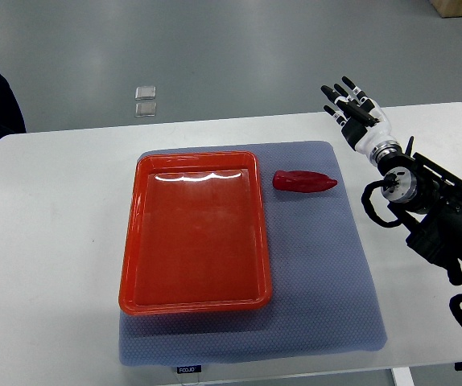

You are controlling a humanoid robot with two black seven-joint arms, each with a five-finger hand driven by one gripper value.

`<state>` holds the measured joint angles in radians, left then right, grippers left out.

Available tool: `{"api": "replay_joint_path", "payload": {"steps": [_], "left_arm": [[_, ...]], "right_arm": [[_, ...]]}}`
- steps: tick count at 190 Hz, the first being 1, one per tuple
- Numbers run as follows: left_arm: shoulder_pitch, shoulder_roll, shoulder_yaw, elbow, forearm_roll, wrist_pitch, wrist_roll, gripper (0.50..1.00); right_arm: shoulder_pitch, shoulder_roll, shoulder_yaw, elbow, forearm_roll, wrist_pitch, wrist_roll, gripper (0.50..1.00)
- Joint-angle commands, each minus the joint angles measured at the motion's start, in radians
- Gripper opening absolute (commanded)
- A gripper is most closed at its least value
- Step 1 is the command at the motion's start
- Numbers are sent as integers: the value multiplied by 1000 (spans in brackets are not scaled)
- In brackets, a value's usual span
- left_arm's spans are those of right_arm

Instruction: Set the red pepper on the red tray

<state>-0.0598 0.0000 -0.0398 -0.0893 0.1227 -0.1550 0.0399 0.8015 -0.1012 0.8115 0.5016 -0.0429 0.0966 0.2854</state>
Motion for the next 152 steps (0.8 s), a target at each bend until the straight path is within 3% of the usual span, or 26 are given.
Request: {"api": "replay_joint_path", "payload": {"steps": [1,152], "left_arm": [[0,0,-2,-1,-2,0,0,1000],[0,0,-5,-1,0,0,0,1000]], "right_arm": [[-1,0,0,0,0,0,0,915],[21,-2,-2,0,0,-9,-2,913]]}}
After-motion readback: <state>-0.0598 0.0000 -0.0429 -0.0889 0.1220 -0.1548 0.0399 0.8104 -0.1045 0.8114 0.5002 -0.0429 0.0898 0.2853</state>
